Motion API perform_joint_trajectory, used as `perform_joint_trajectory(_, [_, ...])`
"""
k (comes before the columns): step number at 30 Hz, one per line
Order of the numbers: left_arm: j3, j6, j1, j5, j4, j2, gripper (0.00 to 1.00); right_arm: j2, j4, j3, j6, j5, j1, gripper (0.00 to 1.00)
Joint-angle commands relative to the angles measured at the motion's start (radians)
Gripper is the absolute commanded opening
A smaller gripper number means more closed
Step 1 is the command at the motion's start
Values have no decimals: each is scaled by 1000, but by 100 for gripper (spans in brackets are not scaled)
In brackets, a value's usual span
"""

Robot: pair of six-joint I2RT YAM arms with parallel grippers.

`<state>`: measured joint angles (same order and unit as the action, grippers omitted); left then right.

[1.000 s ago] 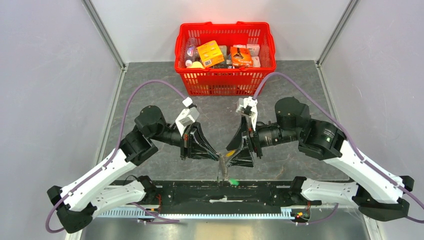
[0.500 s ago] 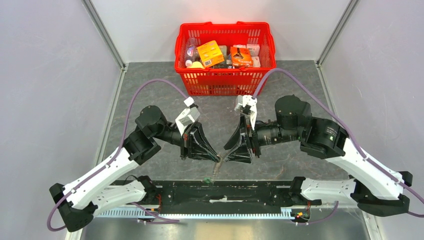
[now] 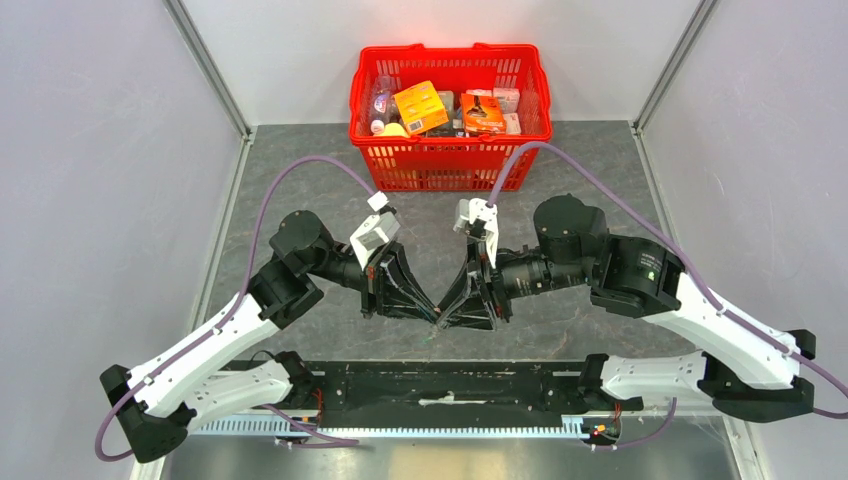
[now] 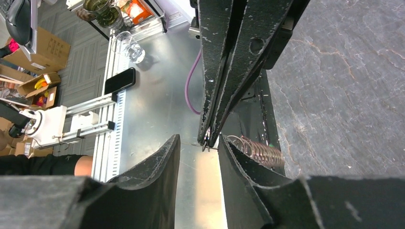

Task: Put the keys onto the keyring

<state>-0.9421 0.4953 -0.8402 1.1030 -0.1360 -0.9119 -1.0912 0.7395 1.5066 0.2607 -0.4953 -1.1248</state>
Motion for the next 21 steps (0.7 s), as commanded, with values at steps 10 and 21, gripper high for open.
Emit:
perform_joint_trajectory(10, [0,33,-5,17,-50,5,2,-16,-10,64,-14,30,-46,35])
perform_joint_trajectory(21, [3,31,-5,26,-50,10,2,-23,1,76,-19,65,-67,25])
